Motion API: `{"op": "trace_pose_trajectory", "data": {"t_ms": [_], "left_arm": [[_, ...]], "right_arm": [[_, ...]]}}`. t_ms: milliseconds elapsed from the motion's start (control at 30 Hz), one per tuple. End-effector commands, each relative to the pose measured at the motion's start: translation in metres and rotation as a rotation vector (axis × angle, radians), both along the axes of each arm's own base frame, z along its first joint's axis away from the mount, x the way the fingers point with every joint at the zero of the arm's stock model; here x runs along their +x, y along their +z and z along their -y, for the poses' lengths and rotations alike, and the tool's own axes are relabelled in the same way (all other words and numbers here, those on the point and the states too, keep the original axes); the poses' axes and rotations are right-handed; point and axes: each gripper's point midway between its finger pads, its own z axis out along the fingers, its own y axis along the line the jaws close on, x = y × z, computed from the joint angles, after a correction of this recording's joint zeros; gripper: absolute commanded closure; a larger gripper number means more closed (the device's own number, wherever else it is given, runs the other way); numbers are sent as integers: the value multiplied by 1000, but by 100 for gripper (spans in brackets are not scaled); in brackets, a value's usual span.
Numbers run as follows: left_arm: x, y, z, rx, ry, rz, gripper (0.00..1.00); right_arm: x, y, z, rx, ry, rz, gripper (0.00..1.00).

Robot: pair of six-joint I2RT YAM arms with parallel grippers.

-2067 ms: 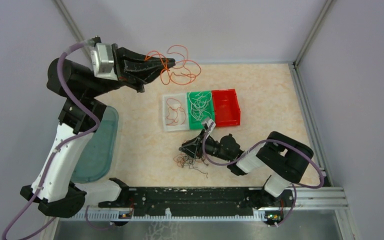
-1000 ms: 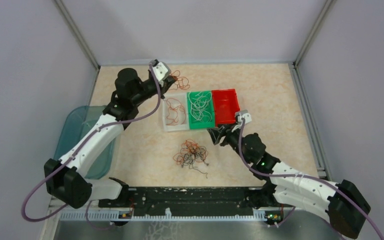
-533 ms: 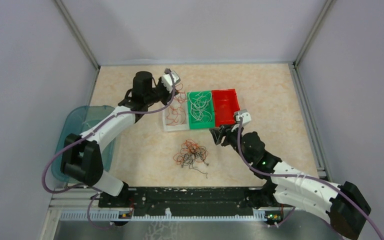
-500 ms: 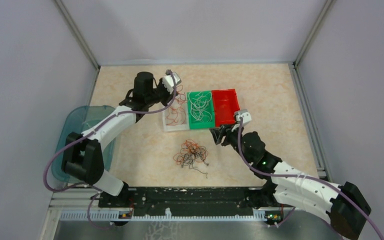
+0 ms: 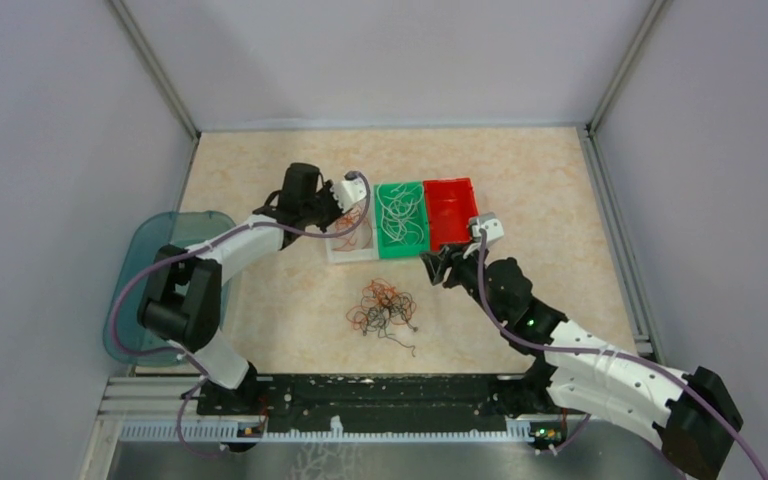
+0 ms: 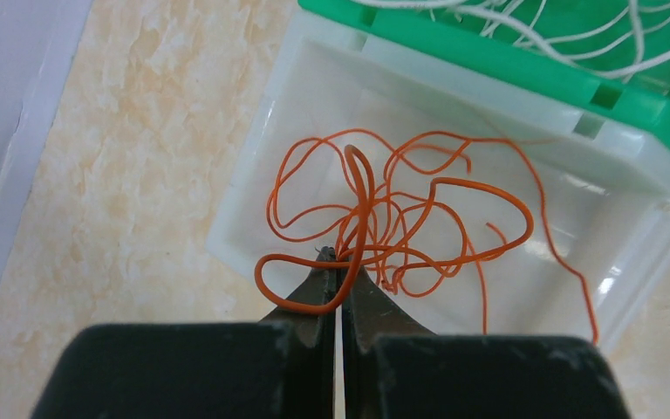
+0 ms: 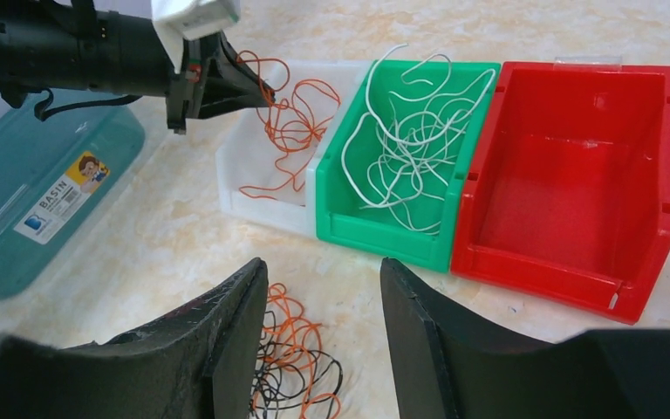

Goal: Untangle the cables
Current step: Place the cable in the bin.

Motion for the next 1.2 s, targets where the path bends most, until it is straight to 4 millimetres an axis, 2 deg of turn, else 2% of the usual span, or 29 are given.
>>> {"op": "trace_pose_trajectory", "data": {"t_ms": [0,100,233,400,500,700,767,867,967,1067,1167], "left_arm": [[12,-15,-11,161,-34,90,99],[15,-25,-8,231,-53,113,99],[14,-34,0,246,-72,80,91],[12,-34,9,265,-103,74,46],[13,-20,12,253,-111,79,27],[4,29,20,201,-177,94,12],[-4,44,24,184,-221,82,2],[-21,63,32,142,-313,17,0],[-31,72,32,114,-351,-44,0],[-34,68,25,118,-335,-70,0],[-23,59,14,78,-206,-101,1]], "right_arm": [[5,34,-2,45,-5,55,49],[5,36,-2,49,-4,51,49],[4,33,-2,39,-4,36,50],[2,33,1,36,-8,31,50],[1,34,5,35,-14,32,50],[0,37,6,34,-13,38,50],[-1,38,5,36,-9,38,50],[-1,37,4,33,-4,35,50],[0,37,3,33,-2,32,50],[0,36,2,35,-1,27,50],[0,36,2,33,1,24,50]]}}
